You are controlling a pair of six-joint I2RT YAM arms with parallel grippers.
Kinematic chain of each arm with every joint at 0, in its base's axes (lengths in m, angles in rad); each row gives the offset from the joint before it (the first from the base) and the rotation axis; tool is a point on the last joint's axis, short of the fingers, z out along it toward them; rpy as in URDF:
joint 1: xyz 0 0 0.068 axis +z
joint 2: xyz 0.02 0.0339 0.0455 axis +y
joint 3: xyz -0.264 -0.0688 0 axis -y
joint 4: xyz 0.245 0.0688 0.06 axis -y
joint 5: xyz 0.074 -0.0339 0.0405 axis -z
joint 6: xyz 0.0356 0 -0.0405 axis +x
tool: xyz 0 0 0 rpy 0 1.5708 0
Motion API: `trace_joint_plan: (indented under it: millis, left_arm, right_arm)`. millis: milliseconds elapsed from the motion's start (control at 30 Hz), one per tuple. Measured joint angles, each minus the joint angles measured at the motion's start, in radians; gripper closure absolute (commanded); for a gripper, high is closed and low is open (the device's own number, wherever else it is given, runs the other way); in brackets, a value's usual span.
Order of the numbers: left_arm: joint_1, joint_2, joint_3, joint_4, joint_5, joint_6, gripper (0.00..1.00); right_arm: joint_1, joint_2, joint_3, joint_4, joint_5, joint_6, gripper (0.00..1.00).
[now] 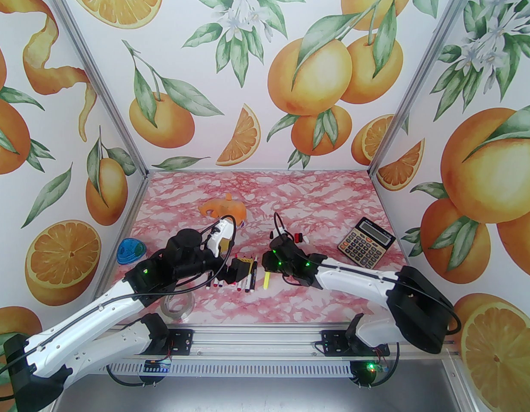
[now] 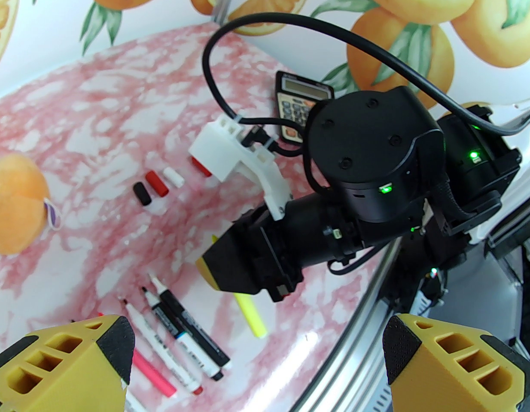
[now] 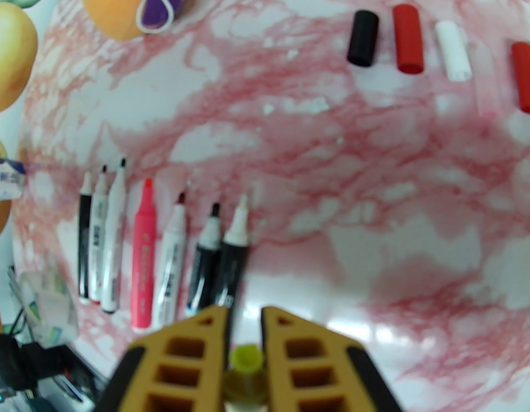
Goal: Open the pen caps
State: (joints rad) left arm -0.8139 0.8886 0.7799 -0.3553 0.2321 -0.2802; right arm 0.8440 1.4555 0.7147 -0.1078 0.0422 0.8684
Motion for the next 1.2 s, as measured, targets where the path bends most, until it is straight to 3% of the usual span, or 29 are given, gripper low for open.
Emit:
trace_joint_plan:
  millis: [567,967,1200]
  left_arm:
    - [0.002,0.063,-0.016,0.102,0.034,-0.035,0.0]
    - [0.002,0.068,-0.038,0.114,0.033,-0.042,0.0]
    - [0.002,0.068,-0.046,0.114,0.033,-0.054,0.0]
  right_arm:
    - [0.0,0.136,0.023,0.07,-0.032,0.026,0.81]
    - [0.0,0.171,0.03,0.105,-0.049,0.037,0.69]
    - [0.0,0.171,0.036,0.104,-0.049,0.037,0.67]
